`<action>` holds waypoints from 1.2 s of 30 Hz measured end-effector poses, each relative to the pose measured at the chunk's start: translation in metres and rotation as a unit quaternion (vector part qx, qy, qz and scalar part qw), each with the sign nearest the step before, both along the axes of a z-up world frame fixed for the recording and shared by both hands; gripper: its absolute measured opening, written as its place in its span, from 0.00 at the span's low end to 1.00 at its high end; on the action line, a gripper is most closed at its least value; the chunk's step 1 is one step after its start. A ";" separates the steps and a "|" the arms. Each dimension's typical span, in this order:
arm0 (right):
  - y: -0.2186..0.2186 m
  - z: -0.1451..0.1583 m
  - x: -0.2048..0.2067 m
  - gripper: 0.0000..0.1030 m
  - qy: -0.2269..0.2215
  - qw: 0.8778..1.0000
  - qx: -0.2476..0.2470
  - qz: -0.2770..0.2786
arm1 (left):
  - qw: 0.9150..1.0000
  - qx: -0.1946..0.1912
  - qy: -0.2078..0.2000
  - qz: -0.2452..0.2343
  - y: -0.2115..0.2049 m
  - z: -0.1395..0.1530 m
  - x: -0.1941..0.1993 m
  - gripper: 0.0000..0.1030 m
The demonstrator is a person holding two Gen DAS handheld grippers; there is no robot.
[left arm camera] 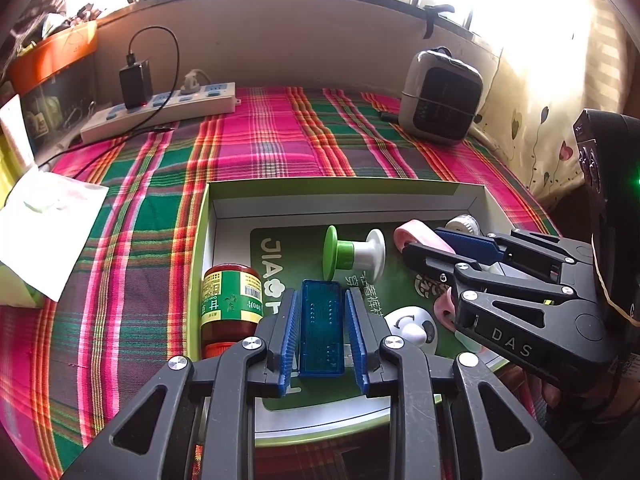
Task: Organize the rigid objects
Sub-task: 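Open the left tool releasing the blue stick while the right tool releases the pink object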
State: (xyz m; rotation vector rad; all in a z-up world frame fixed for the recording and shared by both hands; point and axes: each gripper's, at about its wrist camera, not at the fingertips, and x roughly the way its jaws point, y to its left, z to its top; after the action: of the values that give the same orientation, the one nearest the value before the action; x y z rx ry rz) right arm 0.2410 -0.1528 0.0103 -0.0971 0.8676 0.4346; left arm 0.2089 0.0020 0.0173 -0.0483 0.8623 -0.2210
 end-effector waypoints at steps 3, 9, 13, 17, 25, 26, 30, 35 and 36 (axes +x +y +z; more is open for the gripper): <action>-0.001 0.001 -0.001 0.33 -0.002 1.000 0.005 0.000 | 1.000 -0.003 -0.001 -0.001 0.000 0.001 -0.002 0.25; -0.004 0.004 -0.003 0.34 -0.007 1.000 0.009 -0.002 | 1.000 0.004 -0.008 0.000 -0.002 0.003 -0.006 0.30; -0.006 0.006 -0.005 0.35 -0.009 1.000 0.011 -0.005 | 1.000 0.013 -0.016 0.002 -0.002 0.006 -0.009 0.33; -0.009 0.007 -0.007 0.44 -0.009 1.000 0.011 -0.008 | 1.000 0.018 -0.021 0.008 0.000 0.009 -0.011 0.33; -0.011 0.010 -0.012 0.44 -0.013 1.000 0.013 -0.007 | 0.999 0.027 -0.032 0.008 -0.002 0.012 -0.018 0.33; -0.011 0.010 -0.013 0.44 -0.013 1.000 0.013 -0.007 | 0.999 0.028 -0.034 0.008 -0.002 0.012 -0.018 0.34; -0.011 0.010 -0.015 0.44 -0.014 1.000 0.013 -0.007 | 0.999 0.026 -0.038 0.009 -0.001 0.014 -0.021 0.34; -0.013 0.013 -0.021 0.44 -0.018 1.000 0.015 -0.008 | 0.999 0.025 -0.042 0.010 0.000 0.017 -0.027 0.34; -0.014 0.014 -0.023 0.44 -0.018 1.000 0.015 -0.008 | 0.999 0.027 -0.044 0.011 0.000 0.018 -0.028 0.34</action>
State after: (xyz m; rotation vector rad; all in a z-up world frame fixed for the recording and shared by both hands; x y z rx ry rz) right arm 0.2185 -0.1668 0.0238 -0.0710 0.8253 0.4293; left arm 0.1806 0.0016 0.0352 0.0023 0.7790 -0.1767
